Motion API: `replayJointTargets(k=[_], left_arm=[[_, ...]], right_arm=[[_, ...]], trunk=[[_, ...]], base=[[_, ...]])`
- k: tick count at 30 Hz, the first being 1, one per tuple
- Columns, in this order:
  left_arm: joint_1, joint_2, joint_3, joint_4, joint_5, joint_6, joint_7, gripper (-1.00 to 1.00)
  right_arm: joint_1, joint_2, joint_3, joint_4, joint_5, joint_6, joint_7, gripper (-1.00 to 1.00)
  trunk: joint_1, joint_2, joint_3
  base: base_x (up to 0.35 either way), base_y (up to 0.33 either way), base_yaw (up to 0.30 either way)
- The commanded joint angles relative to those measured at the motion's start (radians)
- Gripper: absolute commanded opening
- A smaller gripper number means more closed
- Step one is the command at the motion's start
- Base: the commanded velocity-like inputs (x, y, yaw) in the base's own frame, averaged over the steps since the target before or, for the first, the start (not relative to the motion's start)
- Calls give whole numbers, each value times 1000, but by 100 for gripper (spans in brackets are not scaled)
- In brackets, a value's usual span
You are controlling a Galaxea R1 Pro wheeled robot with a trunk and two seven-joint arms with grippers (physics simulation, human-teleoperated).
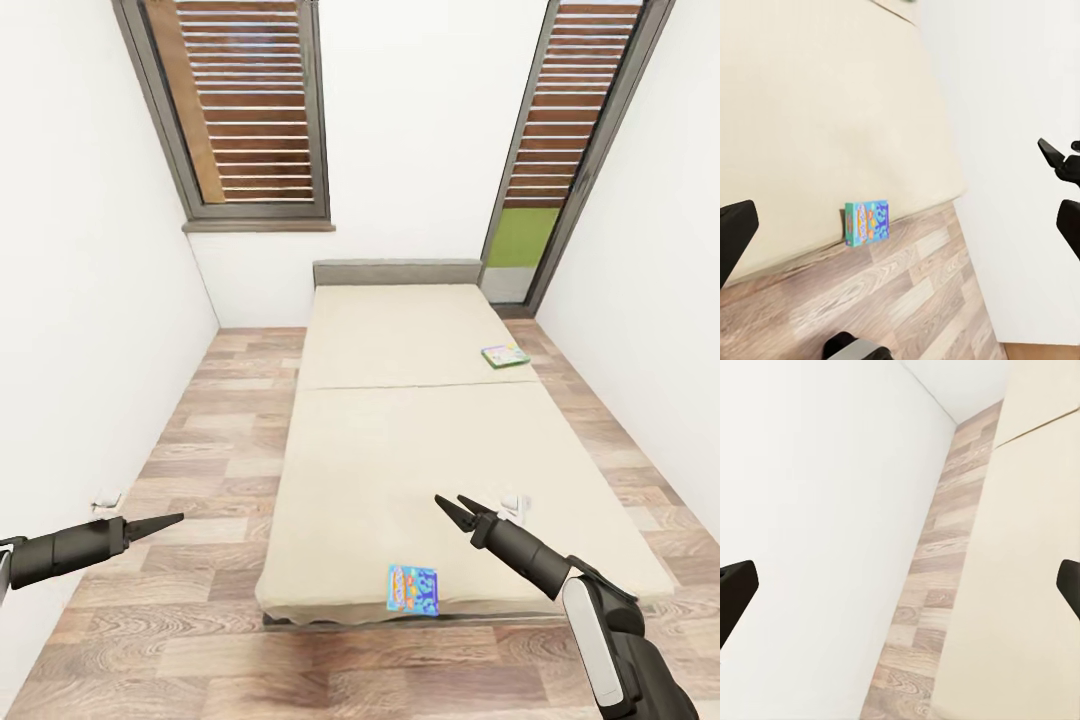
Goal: Put all the toys in the child's room - the three board games (two on the bed and one on the table), the two jigsaw puzzles on the table, and the tennis ball on the table - inside the toy box on the table in the child's room.
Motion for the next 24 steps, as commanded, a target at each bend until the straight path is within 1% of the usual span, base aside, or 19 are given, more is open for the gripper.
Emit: replayJointTargets(k=[1,8,17,24], left_arm=[[-1,0,0,0,1,10,-3,100],[-1,0,0,0,1,10,-3,100],[-1,0,0,0,1,10,-3,100],[-1,0,0,0,1,10,-3,100]], right_arm=[[-1,0,-1,0,-6,8,1,100],[-1,0,0,1,-7,-9,1,100],[-1,0,-1,21,-6,-20,1,100],[-1,0,0,22,-5,-23,1,100]], trunk=[[1,-2,0],[1,-2,12],[1,-2,24],[1,-2,26]], base=[[0,0,100],[0,0,55],[0,0,-131],[0,0,-36]])
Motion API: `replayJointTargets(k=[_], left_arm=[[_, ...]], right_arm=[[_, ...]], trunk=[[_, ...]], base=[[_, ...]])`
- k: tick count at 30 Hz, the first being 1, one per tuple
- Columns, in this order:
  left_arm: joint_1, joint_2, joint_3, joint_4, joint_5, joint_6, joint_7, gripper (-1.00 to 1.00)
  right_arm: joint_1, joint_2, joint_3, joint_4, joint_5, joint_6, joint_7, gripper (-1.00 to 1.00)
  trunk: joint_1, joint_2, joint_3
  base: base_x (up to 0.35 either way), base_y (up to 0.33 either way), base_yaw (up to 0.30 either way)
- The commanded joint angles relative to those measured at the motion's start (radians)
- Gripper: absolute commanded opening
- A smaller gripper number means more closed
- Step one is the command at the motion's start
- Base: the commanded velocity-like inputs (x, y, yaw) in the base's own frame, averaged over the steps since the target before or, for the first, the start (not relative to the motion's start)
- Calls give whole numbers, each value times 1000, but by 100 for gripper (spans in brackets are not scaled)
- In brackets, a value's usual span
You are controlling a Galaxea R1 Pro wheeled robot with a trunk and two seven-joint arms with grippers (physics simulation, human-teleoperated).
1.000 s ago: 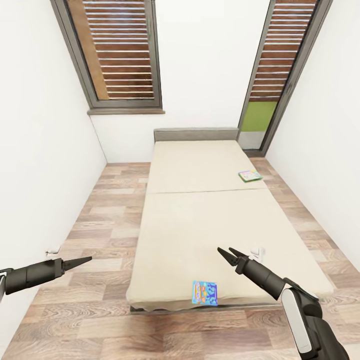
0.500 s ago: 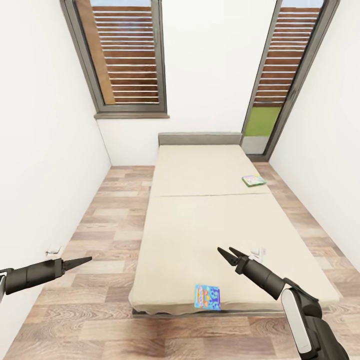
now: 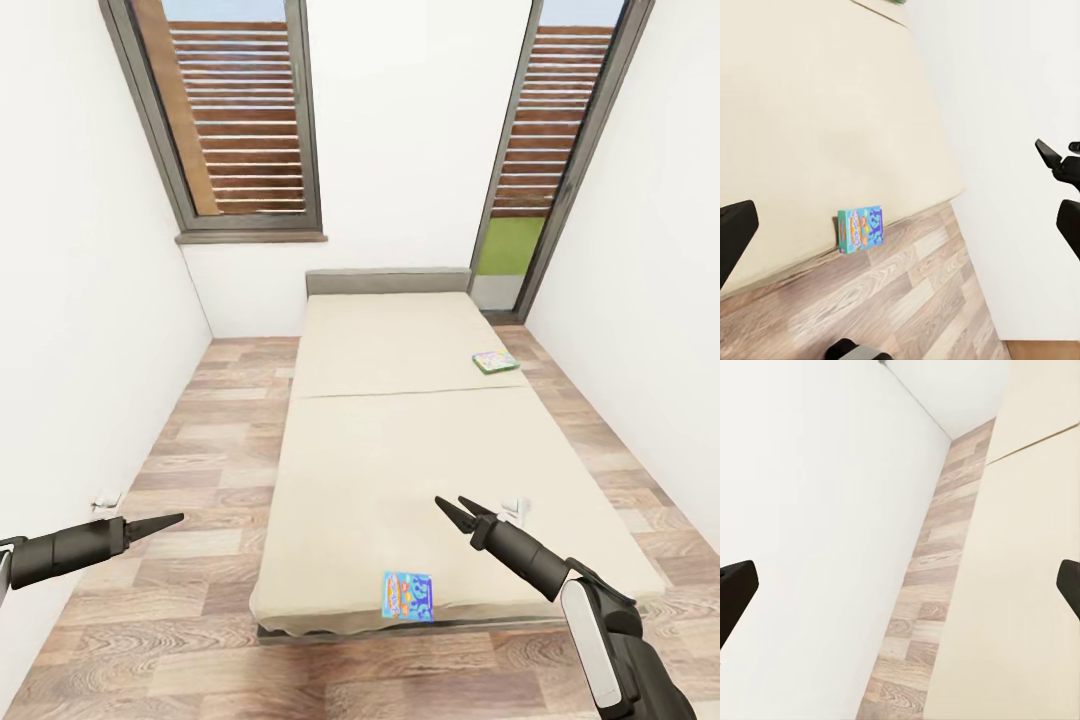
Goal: Put all the toys in the child's room - the three board games (two on the bed and one on the table), the two jigsaw puzzles on the table, and the tennis ball on the table - inside the toy box on the table in the child's room.
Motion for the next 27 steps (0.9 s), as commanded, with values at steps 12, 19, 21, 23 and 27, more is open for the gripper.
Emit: replayJointTargets(k=[12,19,21,23,27], left_arm=[[-1,0,0,0,1,11,-3,100],[-1,0,0,0,1,11,-3,100],[-1,0,0,0,1,11,-3,100],[-1,0,0,0,1,11,-3,100],[-1,0,0,0,1,11,-3,100]], right_arm=[[0,0,0,-1,-6,8,2,100],[-1,0,0,-1,-6,7,2,100],[0,0,0,-1,-6,7,2,100],[-1,0,0,-1,-6,3,1,100],[-1,0,0,0,-7,-9,1,100]], trunk=[[1,-2,14],[1,-2,25],[1,-2,28],[1,-2,31],[1,-2,33]], base=[[0,-2,-2],[0,-106,0],[0,-191,0],[0,-185,0],[0,-93,0]])
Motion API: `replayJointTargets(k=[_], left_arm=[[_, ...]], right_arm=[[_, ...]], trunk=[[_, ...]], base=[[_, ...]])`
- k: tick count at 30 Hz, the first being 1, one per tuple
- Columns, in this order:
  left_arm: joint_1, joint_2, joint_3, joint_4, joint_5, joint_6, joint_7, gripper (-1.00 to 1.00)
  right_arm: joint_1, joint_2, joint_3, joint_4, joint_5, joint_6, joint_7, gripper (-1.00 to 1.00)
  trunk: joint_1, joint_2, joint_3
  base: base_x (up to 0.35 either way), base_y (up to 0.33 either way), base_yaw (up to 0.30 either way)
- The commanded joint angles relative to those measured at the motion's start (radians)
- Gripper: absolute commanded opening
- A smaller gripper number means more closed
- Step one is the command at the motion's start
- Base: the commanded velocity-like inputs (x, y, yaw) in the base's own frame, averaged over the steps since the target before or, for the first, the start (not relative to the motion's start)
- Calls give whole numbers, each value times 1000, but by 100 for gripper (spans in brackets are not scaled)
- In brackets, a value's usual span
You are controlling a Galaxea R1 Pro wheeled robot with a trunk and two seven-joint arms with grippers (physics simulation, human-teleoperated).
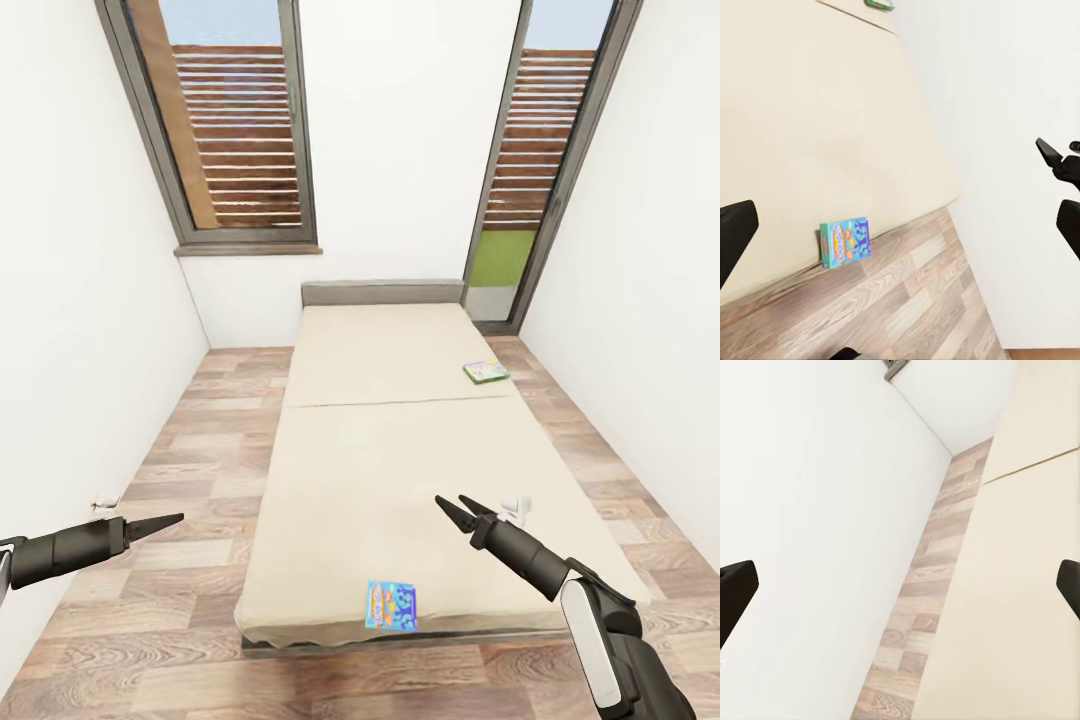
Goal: Put all the toys in the child's room - the three board games (two on the bed and one on the table), the two jigsaw puzzles on the table, and the tennis ball on the table - inside the toy box on the table in the child's room.
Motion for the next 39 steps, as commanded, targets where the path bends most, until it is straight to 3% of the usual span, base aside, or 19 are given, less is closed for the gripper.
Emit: replayJointTargets(k=[1,19,39], left_arm=[[-1,0,0,0,0,11,-3,100],[-1,0,0,0,0,11,-3,100],[-1,0,0,0,0,11,-3,100]], right_arm=[[-1,0,-1,0,-7,7,1,100],[-1,0,-1,0,-7,1,0,100],[-1,0,22,0,-7,-35,-7,100]], trunk=[[1,-2,-2],[1,-2,-1],[1,-2,21]], base=[[0,-39,0],[0,-10,0],[0,-241,83]])
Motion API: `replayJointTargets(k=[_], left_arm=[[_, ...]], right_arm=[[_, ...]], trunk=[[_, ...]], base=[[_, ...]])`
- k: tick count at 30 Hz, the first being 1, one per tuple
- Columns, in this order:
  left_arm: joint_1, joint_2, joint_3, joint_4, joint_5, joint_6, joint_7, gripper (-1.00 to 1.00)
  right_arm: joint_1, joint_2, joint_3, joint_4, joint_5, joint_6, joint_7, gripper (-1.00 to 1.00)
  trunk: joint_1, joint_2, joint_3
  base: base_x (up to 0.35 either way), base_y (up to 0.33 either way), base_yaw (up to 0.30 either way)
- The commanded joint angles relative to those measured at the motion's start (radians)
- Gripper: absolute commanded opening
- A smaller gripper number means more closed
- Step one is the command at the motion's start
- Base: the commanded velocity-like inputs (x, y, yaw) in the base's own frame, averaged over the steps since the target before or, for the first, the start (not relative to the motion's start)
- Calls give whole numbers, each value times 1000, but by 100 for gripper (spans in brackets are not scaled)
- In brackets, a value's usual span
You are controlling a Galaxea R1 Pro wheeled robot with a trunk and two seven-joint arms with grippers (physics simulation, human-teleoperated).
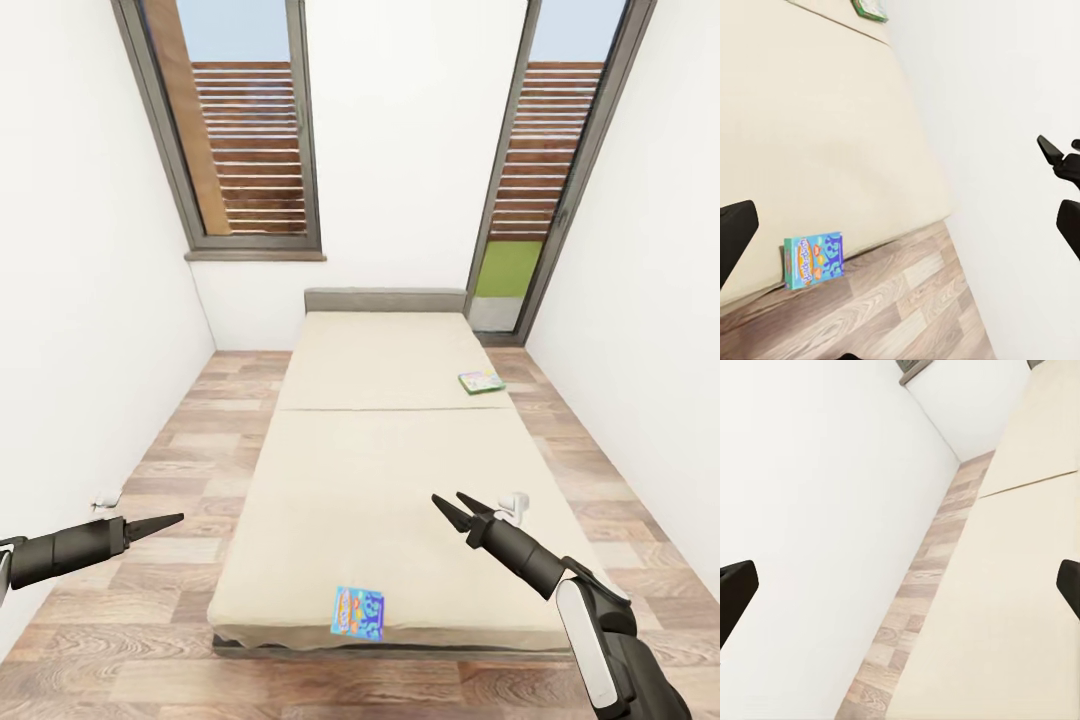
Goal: Put all the toys in the child's room - the three board games (two on the bed and one on the table), the two jigsaw puzzles on the table, and the tennis ball on the table - inside the toy box on the table in the child's room.
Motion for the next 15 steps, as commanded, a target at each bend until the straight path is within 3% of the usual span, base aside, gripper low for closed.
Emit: replayJointTargets(k=[1,15], left_arm=[[-1,0,0,0,0,10,-3,100],[-1,0,0,0,0,10,-3,100]], right_arm=[[-1,0,-1,0,-7,7,1,100],[-1,0,-1,12,-8,3,1,100]], trunk=[[1,-2,0],[1,-2,23]], base=[[0,-47,15],[0,-6,2]])
